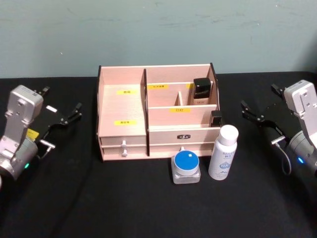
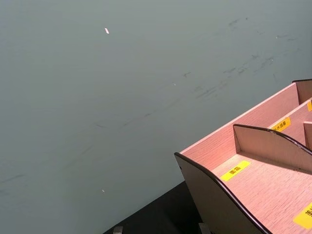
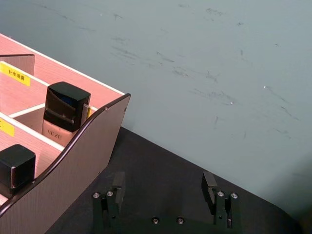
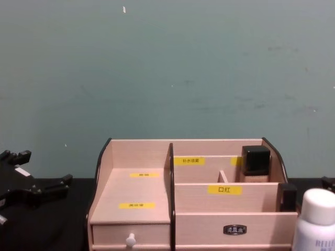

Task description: Pick up the facial cleanser and watermelon frost from the table and place them into the tiered storage box.

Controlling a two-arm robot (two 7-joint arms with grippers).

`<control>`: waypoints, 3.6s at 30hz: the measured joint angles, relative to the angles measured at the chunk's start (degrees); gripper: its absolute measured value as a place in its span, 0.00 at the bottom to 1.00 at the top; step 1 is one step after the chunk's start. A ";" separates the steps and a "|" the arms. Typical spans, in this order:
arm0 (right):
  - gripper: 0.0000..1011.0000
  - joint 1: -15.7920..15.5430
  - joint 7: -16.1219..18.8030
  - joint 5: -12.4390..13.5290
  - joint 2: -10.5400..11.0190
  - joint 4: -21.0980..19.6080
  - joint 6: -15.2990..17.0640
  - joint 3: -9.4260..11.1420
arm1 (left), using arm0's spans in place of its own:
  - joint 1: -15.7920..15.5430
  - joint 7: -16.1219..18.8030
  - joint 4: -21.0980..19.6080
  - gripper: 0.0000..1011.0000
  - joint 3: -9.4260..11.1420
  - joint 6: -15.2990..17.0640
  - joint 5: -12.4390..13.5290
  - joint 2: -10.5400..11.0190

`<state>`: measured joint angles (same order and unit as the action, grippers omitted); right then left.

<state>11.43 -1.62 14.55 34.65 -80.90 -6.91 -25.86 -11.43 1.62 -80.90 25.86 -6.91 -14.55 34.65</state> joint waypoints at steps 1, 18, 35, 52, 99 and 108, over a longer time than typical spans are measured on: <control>0.99 0.00 0.00 0.00 0.00 0.00 0.00 0.00 | 0.00 0.00 0.00 0.99 0.00 0.00 0.00 0.00; 0.99 -3.26 2.90 2.51 0.37 -3.88 0.42 3.53 | 0.00 0.00 0.00 0.99 0.00 0.00 0.00 0.00; 0.99 -20.44 8.13 12.22 8.45 -25.95 -1.02 14.69 | 0.00 0.00 0.00 0.99 0.00 0.00 0.00 0.00; 0.99 -32.26 12.44 15.15 11.69 -33.78 1.82 18.24 | 0.00 0.00 0.00 0.99 0.00 0.00 0.00 0.00; 0.99 -22.35 19.81 9.44 1.96 -22.42 10.63 12.44 | 0.00 0.00 0.00 0.99 0.00 0.00 0.00 0.00; 0.99 -19.23 21.08 9.04 1.10 -22.49 15.89 12.53 | 0.00 0.00 0.00 0.99 0.00 0.00 0.00 0.00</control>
<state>-7.80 19.46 23.59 35.74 -103.39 8.98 -13.34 -11.43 1.62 -80.90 25.86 -6.91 -14.55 34.65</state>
